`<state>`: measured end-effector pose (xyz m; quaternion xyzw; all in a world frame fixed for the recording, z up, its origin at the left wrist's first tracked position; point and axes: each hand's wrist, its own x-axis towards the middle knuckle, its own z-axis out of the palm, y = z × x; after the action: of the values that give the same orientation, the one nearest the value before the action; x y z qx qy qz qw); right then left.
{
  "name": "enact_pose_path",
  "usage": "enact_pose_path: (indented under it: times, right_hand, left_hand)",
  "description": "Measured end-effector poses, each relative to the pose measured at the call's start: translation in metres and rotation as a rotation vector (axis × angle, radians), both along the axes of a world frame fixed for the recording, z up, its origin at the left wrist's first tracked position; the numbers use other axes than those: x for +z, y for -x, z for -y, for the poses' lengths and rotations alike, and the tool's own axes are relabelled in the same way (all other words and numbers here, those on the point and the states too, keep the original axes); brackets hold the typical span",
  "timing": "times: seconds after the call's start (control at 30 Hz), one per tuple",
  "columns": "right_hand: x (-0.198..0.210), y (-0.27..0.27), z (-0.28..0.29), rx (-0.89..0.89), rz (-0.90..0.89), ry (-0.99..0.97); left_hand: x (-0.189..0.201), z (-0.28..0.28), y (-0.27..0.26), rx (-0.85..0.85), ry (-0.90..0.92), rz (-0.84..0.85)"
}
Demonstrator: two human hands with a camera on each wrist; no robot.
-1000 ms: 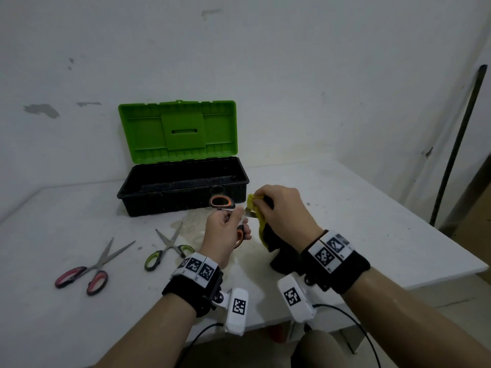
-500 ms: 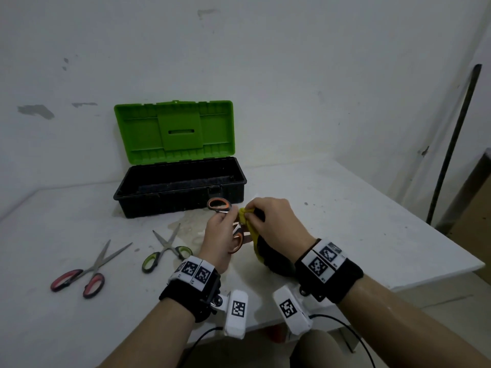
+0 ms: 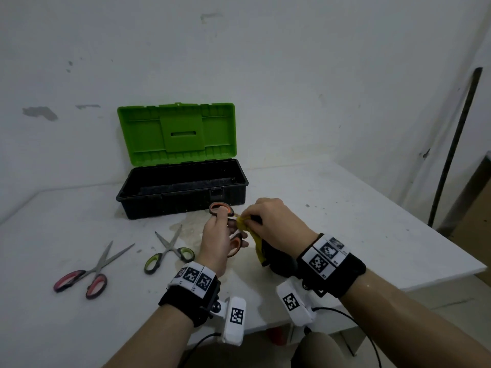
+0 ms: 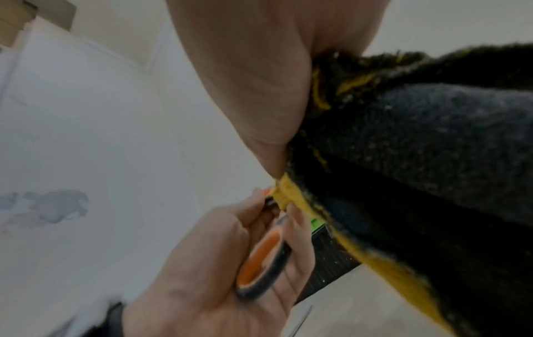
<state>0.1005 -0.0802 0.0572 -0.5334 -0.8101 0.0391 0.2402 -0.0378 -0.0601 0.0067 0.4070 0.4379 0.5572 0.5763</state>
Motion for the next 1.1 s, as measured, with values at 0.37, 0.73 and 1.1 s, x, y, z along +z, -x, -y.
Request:
enact_pose_path:
  times: [0.37, 0.73, 1.1]
  right_hand:
    - [0.007, 0.003, 0.005, 0.033, 0.025, -0.004]
    - [0.006, -0.006, 0.006, 0.041, 0.01, -0.027]
    - [-0.003, -0.013, 0.0, -0.022, -0.044, -0.067]
  left_hand:
    - [-0.006, -0.004, -0.006, 0.001, 0.028, 0.005]
    - [-0.002, -0.004, 0.0, 0.03, -0.021, 0.018]
    - [-0.004, 0.006, -0.002, -0.065, -0.013, -0.02]
